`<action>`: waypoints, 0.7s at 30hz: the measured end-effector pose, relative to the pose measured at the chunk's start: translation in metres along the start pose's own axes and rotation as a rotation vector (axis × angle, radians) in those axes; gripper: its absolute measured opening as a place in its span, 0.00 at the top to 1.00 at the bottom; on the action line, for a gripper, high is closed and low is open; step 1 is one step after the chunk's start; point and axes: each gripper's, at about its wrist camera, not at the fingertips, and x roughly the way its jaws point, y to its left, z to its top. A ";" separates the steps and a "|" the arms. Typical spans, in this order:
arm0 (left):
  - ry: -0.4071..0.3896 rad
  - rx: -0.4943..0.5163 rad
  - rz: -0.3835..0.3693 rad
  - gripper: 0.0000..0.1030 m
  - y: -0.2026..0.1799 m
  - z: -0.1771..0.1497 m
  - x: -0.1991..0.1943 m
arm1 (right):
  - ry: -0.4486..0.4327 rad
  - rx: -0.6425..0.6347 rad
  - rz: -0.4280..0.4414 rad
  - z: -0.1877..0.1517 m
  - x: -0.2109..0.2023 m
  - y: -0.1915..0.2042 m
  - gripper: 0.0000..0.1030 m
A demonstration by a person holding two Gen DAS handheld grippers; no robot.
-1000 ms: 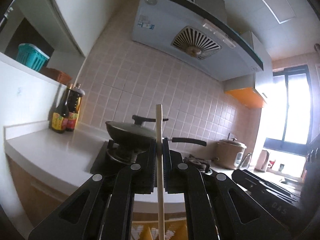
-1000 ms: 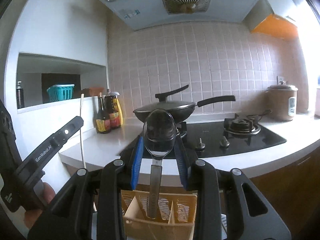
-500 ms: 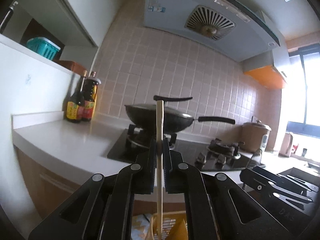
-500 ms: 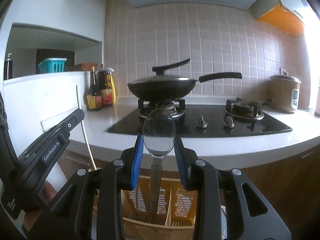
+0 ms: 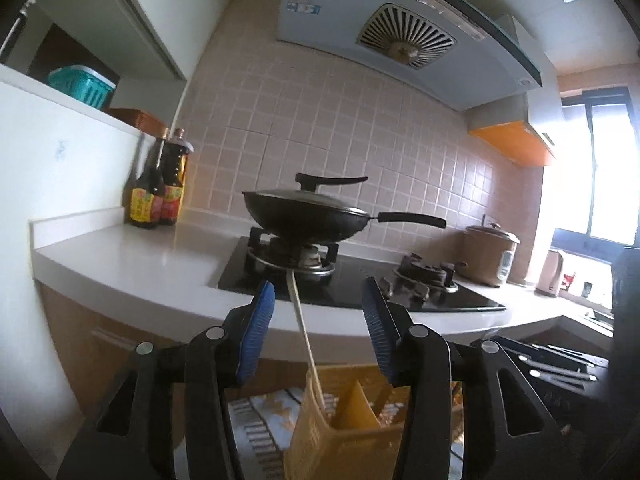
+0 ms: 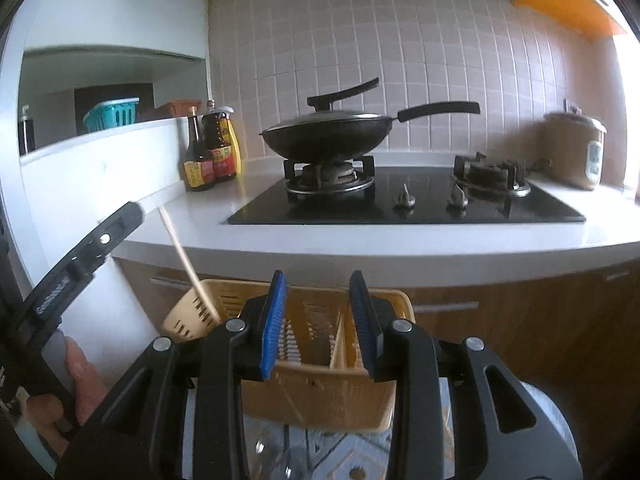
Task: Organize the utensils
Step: 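Lift the chopstick and spoon into the tan caddy and open both tools, then move both open tools back down over the utensils on the table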
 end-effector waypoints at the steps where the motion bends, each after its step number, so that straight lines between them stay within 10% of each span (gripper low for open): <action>1: 0.005 0.004 -0.004 0.58 0.001 0.002 -0.006 | -0.001 0.000 -0.002 0.000 -0.005 -0.001 0.71; 5: 0.019 0.021 -0.014 0.54 0.003 0.010 -0.028 | 0.002 -0.007 -0.015 0.000 -0.030 -0.001 0.53; 21: 0.297 0.049 -0.032 0.54 0.001 0.016 -0.083 | 0.251 -0.103 -0.090 -0.013 -0.095 0.028 0.54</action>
